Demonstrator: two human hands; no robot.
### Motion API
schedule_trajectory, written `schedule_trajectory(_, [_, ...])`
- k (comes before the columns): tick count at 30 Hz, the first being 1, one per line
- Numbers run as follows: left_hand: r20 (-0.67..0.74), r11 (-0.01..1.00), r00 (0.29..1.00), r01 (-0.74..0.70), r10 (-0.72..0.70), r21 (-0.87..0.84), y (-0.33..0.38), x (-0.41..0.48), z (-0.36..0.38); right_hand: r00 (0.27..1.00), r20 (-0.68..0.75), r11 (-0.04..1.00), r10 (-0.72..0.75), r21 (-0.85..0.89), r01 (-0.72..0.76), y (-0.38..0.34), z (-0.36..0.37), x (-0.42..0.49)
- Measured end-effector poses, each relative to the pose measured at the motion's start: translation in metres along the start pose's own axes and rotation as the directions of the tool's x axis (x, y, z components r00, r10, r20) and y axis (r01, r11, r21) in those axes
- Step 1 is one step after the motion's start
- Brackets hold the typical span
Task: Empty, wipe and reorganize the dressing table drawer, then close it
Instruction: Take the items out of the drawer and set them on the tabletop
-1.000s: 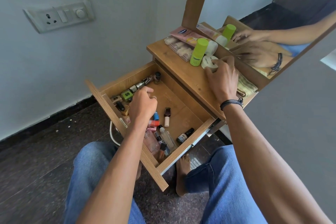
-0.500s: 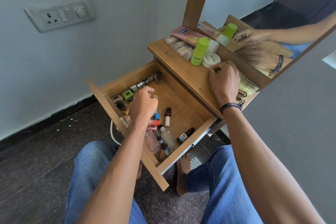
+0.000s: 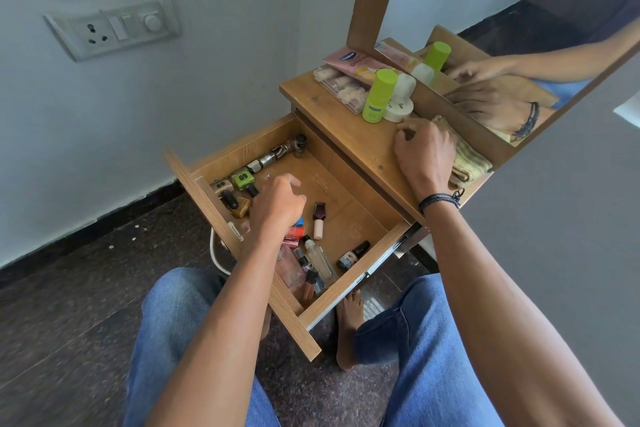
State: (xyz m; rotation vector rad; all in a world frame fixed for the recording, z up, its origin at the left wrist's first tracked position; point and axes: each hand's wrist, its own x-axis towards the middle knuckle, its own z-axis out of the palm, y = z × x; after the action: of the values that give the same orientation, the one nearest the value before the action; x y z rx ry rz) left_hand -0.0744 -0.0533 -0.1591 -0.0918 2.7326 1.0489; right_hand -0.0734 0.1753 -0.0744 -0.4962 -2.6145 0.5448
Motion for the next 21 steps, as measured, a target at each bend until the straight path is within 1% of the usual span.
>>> schedule_trajectory(3, [0.027,0.997,1.0,-0.013,0.011,0.081,-0.002,-0.001,0.004,1.0,0.002,1.0,-0.004,-0.006,0.004,0.0,0.0,0.001])
schedule_trajectory(6, [0.027,0.995,1.0,-0.016,0.014,0.098,0.0,-0.002,0.006,1.0,-0.005,1.0,-0.008,-0.007,0.007,0.001,0.0,0.001])
schedule_trajectory(8, [0.045,0.994,0.999,-0.017,0.012,0.109,0.002,-0.003,0.006,0.999,-0.047,1.0,-0.006,0.025,0.007,0.002,0.0,0.001])
schedule_trajectory(10, [0.061,0.989,0.998,-0.018,0.009,0.149,0.004,-0.005,0.005,0.993,-0.119,0.998,-0.025,0.053,0.031,0.002,0.0,0.0])
schedule_trajectory(11, [0.067,0.985,0.998,-0.022,0.011,0.171,0.004,-0.006,0.005,0.986,-0.162,0.996,-0.052,0.06,0.062,0.001,-0.001,-0.002])
schedule_trajectory(13, [0.08,0.978,0.997,-0.026,0.009,0.209,0.005,-0.008,0.005,0.956,-0.245,0.98,-0.158,0.076,0.182,-0.001,-0.002,-0.011])
schedule_trajectory(15, [0.094,0.974,0.995,-0.035,0.014,0.225,0.007,-0.012,0.004,0.895,-0.329,0.937,-0.302,0.07,0.342,-0.006,-0.001,-0.026])
schedule_trajectory(16, [0.1,0.973,0.995,-0.042,0.019,0.229,0.008,-0.014,0.003,0.863,-0.348,0.91,-0.365,0.061,0.41,-0.01,0.001,-0.036])
schedule_trajectory(18, [0.111,0.97,0.993,-0.055,0.029,0.237,0.009,-0.016,0.001,0.839,-0.299,0.866,-0.453,0.074,0.494,-0.023,0.008,-0.058])
schedule_trajectory(19, [0.114,0.968,0.993,-0.061,0.034,0.242,0.009,-0.017,0.0,0.846,-0.237,0.854,-0.478,0.101,0.511,-0.029,0.014,-0.069])
schedule_trajectory(21, [0.114,0.969,0.993,-0.068,0.041,0.238,0.008,-0.02,-0.002,0.876,-0.044,0.864,-0.48,0.149,0.48,-0.04,0.025,-0.088])
